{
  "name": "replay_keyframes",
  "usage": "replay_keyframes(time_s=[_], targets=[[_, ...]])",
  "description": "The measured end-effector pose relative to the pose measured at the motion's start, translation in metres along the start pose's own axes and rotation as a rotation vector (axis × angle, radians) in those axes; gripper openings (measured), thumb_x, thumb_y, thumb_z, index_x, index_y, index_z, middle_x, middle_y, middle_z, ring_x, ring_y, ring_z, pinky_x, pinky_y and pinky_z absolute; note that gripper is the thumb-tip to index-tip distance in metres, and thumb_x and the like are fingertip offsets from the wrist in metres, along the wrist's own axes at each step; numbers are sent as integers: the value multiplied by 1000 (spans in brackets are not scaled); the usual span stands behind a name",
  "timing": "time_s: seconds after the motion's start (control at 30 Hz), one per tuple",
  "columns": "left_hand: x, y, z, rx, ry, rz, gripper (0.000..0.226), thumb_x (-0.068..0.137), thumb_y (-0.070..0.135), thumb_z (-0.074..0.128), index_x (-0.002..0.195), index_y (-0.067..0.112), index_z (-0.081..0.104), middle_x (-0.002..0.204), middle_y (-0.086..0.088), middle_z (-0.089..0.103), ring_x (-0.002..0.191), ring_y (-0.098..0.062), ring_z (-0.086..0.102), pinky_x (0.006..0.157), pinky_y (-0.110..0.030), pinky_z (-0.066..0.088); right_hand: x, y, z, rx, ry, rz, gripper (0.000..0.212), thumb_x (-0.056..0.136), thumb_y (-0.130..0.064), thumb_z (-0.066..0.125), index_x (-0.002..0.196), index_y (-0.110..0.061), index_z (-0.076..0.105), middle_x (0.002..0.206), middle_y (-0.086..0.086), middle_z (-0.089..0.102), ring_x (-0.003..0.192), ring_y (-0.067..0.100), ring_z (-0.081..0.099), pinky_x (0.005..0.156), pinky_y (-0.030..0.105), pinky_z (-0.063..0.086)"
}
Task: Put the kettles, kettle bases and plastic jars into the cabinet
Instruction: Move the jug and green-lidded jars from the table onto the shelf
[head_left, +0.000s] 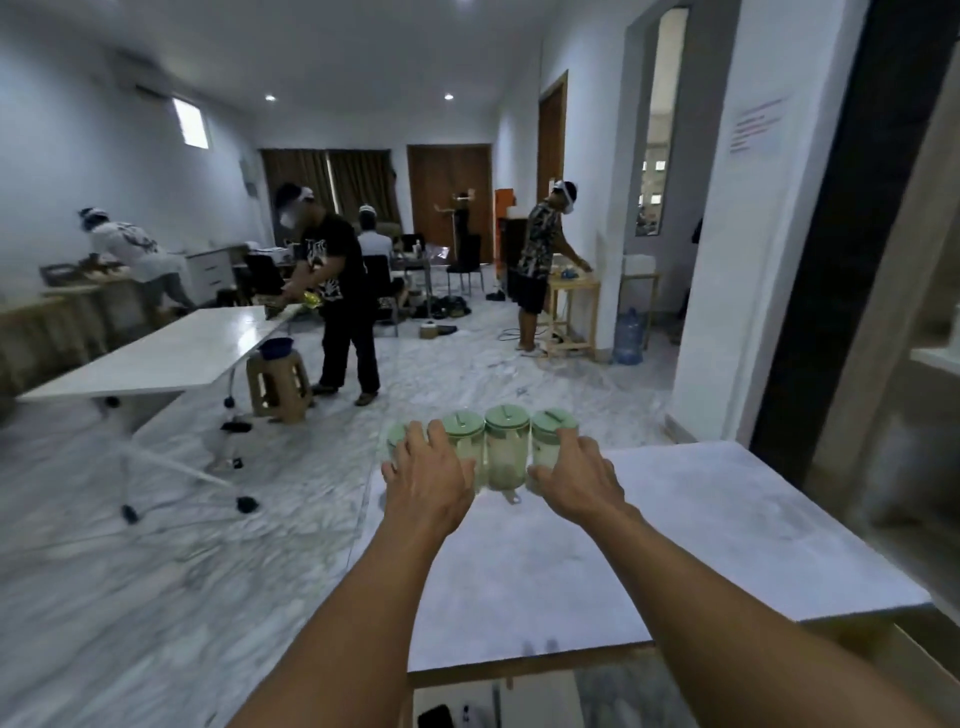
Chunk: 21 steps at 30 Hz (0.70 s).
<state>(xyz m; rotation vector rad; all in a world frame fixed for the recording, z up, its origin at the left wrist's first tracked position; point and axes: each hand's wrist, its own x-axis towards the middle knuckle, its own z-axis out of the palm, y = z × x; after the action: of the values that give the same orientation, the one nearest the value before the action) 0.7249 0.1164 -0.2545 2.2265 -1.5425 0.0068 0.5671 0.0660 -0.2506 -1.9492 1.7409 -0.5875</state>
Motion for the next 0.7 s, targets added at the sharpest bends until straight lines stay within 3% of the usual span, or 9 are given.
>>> replay_keyframes(time_s=[0.23,0.37,0.57,0.7], targets=[[37,-76,28,35,-49,-115,57,97,42,44,142,9,32,144,-12,36,130,-35,40,107,-48,34,56,-40,78,-29,-118,-70,66,94,-42,56,148,-15,30,151,13,37,135,39,43,107,48,40],[80,-88,53,-20,-79,-186,55,97,40,46,141,9,33,143,-12,39,129,-35,42,106,-47,35,105,-40,112,-19,-157,-59,59,94,-39,55,143,-12,36,145,16,43,129,39,48,101,45,44],[160,-93,120,-297,-200,-418,46,94,35,50,127,2,46,129,-16,54,117,-36,53,96,-45,46,198,-37,157,140,-212,85,47,98,-32,53,135,-5,47,139,16,54,127,35,52,97,38,42],[208,-95,162,-556,-269,-625,47,95,39,52,124,3,56,125,-16,62,114,-34,58,86,-32,45,252,-32,189,366,-253,252,51,95,-46,54,128,-8,57,133,16,61,122,37,55,105,48,43]])
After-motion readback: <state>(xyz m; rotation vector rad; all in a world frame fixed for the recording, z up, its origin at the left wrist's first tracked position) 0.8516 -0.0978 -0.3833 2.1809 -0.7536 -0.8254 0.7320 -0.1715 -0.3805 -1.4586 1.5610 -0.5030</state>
